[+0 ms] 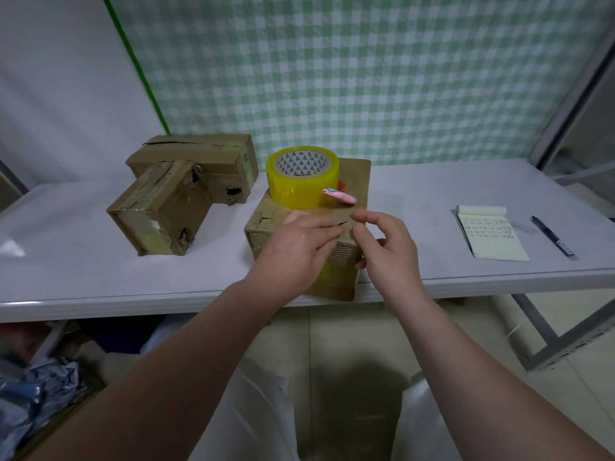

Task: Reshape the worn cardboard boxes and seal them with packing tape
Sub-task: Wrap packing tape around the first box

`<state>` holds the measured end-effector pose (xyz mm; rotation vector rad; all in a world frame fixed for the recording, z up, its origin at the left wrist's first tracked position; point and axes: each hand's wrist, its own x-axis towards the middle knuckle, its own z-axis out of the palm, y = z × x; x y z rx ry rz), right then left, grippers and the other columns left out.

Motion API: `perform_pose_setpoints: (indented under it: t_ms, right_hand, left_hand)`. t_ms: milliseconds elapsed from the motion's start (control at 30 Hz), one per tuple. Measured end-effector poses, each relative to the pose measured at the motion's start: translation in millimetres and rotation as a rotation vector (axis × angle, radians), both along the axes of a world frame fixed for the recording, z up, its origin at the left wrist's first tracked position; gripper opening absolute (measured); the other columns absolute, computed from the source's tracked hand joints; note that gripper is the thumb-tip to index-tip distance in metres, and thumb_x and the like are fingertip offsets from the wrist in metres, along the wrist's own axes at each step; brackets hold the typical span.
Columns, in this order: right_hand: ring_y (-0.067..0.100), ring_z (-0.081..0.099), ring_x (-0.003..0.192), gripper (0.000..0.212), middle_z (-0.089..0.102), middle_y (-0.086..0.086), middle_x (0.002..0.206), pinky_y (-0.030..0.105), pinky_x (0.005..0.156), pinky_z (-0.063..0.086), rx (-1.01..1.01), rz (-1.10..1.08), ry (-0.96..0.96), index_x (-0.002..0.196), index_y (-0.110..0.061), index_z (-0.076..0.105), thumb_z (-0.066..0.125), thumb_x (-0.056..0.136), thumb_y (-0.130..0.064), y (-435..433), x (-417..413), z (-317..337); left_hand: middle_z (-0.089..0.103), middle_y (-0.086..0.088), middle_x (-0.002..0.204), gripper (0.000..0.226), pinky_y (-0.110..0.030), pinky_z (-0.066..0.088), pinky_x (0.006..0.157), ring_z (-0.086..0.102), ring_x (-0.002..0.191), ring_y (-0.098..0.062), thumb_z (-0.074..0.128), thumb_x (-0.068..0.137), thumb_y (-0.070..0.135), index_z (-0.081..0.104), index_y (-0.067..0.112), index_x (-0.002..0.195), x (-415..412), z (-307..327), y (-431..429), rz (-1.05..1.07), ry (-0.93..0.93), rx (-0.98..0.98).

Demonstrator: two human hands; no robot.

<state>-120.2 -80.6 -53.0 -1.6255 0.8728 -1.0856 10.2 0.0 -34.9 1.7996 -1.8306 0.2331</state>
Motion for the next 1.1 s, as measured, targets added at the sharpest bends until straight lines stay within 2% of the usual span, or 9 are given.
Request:
perform_pose_setpoints:
  t_ms: [167, 267, 300, 400, 467, 600, 700, 933, 1100]
  right_hand:
    - [0.020, 0.063, 0.086, 0.016, 0.054, -0.006, 0.115, 0.021, 0.055, 0.054, -0.099, 0.002, 0.034, 0.104, -0.035, 0.062, 0.059, 0.093, -0.025, 3, -1, -4]
    - [0.020, 0.064, 0.083, 0.016, 0.054, -0.013, 0.105, 0.040, 0.071, 0.058, -0.191, -0.031, 0.090, 0.099, -0.036, 0.067, 0.058, 0.089, -0.026, -1, 0, -1]
    - [0.018, 0.063, 0.078, 0.017, 0.054, -0.011, 0.102, 0.043, 0.074, 0.057, -0.201, -0.042, 0.131, 0.098, -0.033, 0.069, 0.059, 0.088, -0.024, -4, 0, 3]
    - [0.016, 0.059, 0.078, 0.013, 0.054, -0.003, 0.097, 0.033, 0.081, 0.050, -0.304, -0.029, 0.369, 0.093, -0.025, 0.073, 0.062, 0.087, -0.019, -19, 1, 20]
    - [0.016, 0.056, 0.085, 0.011, 0.058, -0.001, 0.094, 0.025, 0.076, 0.041, -0.389, 0.039, 0.542, 0.091, -0.022, 0.073, 0.063, 0.086, -0.018, -26, 1, 37]
    - [0.020, 0.059, 0.093, 0.010, 0.066, -0.001, 0.092, 0.033, 0.081, 0.048, -0.505, 0.183, 0.826, 0.089, -0.022, 0.071, 0.063, 0.084, -0.018, -31, 3, 63]
    - [0.021, 0.059, 0.092, 0.009, 0.059, -0.005, 0.084, 0.034, 0.078, 0.048, -0.560, 0.242, 0.954, 0.087, -0.021, 0.069, 0.061, 0.085, -0.017, -31, 7, 73]
    - [0.027, 0.060, 0.088, 0.018, 0.065, 0.008, 0.091, 0.037, 0.074, 0.050, -0.581, 0.261, 1.048, 0.089, -0.011, 0.069, 0.051, 0.091, -0.016, -33, 12, 70]
    - [0.029, 0.058, 0.087, 0.024, 0.063, 0.011, 0.094, 0.037, 0.073, 0.046, -0.560, 0.189, 0.998, 0.093, -0.008, 0.066, 0.044, 0.095, -0.018, -31, 14, 59]
  left_hand:
    - [0.070, -0.008, 0.110, 0.031, -0.028, 0.038, 0.092, 0.063, 0.100, -0.028, 0.062, 0.083, 0.020, 0.071, 0.006, 0.109, 4, -1, 3, 0.049, 0.023, -0.038]
    - [0.071, -0.005, 0.104, 0.030, -0.021, 0.036, 0.090, 0.062, 0.096, -0.026, 0.058, 0.084, 0.025, 0.073, 0.008, 0.104, 2, -5, 4, 0.059, 0.007, -0.064]
    - [0.071, -0.005, 0.104, 0.030, -0.020, 0.035, 0.089, 0.062, 0.096, -0.025, 0.058, 0.084, 0.025, 0.073, 0.009, 0.104, 1, -5, 4, 0.059, 0.004, -0.058]
    - [0.072, -0.004, 0.103, 0.026, -0.019, 0.033, 0.088, 0.062, 0.095, -0.027, 0.062, 0.083, 0.022, 0.073, 0.010, 0.103, 2, -5, 3, 0.051, 0.006, -0.057]
    - [0.072, -0.005, 0.102, 0.028, -0.018, 0.033, 0.088, 0.062, 0.093, -0.028, 0.060, 0.084, 0.025, 0.074, 0.009, 0.102, 2, -4, 2, 0.035, 0.013, -0.057]
    - [0.072, -0.005, 0.101, 0.028, -0.019, 0.034, 0.088, 0.063, 0.092, -0.028, 0.058, 0.084, 0.026, 0.074, 0.009, 0.100, 2, -4, 2, 0.025, 0.024, -0.063]
    - [0.072, -0.005, 0.100, 0.023, -0.019, 0.033, 0.089, 0.063, 0.092, -0.028, 0.065, 0.081, 0.019, 0.074, 0.009, 0.099, 2, -4, 2, 0.028, 0.036, -0.065]
    - [0.073, -0.003, 0.101, 0.024, -0.025, 0.040, 0.088, 0.063, 0.094, -0.026, 0.065, 0.081, 0.019, 0.074, 0.010, 0.100, 2, -4, 2, 0.029, 0.038, -0.075]
    - [0.073, -0.003, 0.101, 0.023, -0.026, 0.041, 0.088, 0.064, 0.093, -0.025, 0.065, 0.081, 0.020, 0.074, 0.011, 0.100, 4, -5, 0, 0.027, 0.024, -0.071]
